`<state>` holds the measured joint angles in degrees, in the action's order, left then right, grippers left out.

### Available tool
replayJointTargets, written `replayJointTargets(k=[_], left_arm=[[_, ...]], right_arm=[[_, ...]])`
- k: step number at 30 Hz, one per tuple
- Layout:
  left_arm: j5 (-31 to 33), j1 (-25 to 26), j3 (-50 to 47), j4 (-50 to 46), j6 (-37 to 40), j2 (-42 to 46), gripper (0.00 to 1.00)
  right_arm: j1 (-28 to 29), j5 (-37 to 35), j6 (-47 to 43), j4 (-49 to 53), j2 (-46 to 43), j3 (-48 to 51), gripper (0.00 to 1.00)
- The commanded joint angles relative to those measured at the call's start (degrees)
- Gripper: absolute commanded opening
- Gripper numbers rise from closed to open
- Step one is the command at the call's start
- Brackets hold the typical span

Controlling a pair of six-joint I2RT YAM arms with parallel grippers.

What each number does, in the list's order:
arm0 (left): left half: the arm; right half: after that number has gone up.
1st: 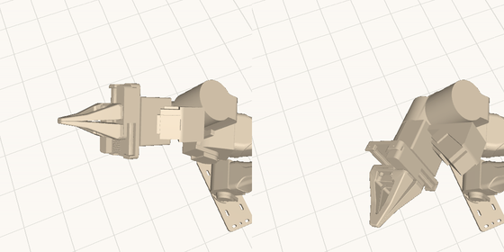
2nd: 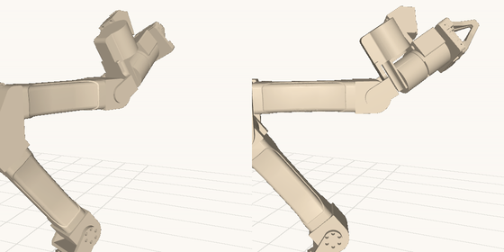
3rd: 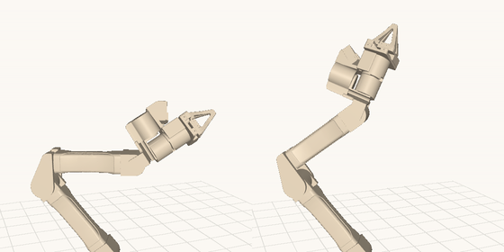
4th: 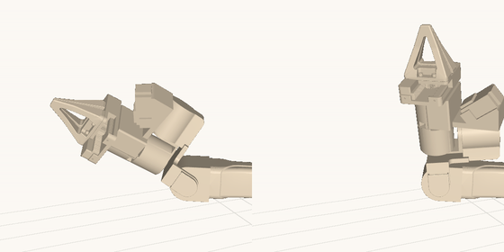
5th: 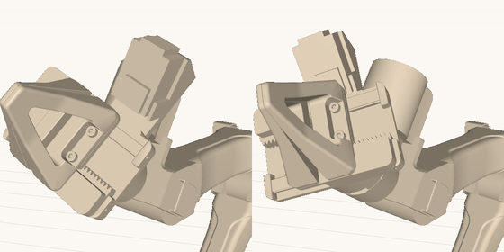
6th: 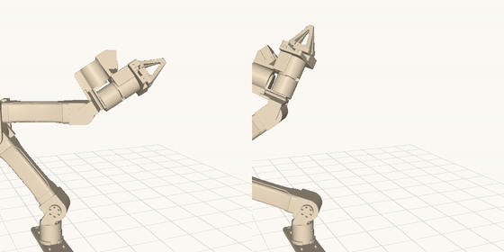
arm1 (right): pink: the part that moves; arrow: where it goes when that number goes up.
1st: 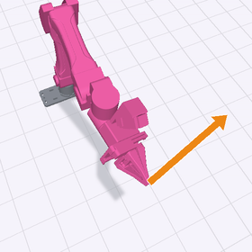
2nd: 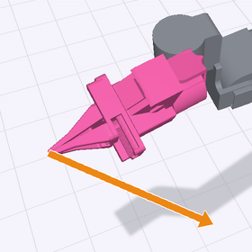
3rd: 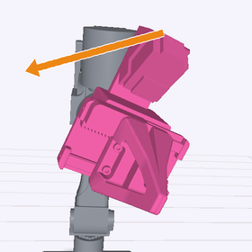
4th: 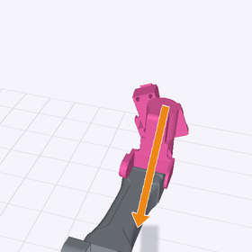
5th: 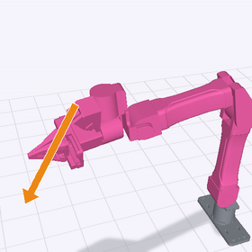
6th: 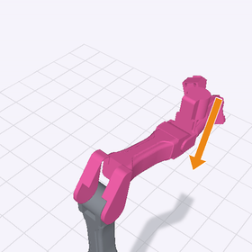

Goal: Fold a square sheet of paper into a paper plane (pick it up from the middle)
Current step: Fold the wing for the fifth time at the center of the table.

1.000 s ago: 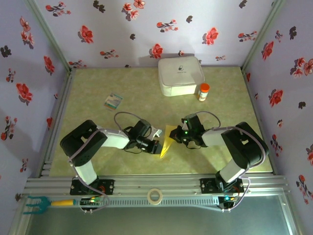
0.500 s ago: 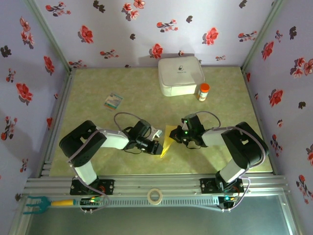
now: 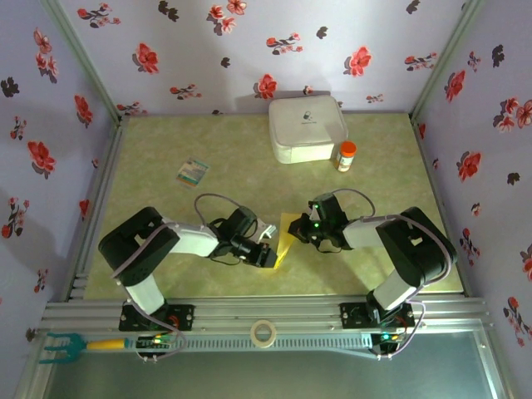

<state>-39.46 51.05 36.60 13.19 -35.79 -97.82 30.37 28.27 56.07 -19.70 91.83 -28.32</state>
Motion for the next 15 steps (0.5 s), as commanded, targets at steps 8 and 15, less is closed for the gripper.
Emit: replayJointTargets(k=[8,15], left_arm=[[14.02,0.47,-2.31,-10.87,2.55,15.38,0.29],[16.56,-1.38,4.78,-14.42,4.95,16.78,0.11]], right_arm=[[-0.31,-4.62,-0.35,4.94,0.78,2.2,0.08],[-0.2,-3.62,1.32,0.62,1.77,3.14,0.08]])
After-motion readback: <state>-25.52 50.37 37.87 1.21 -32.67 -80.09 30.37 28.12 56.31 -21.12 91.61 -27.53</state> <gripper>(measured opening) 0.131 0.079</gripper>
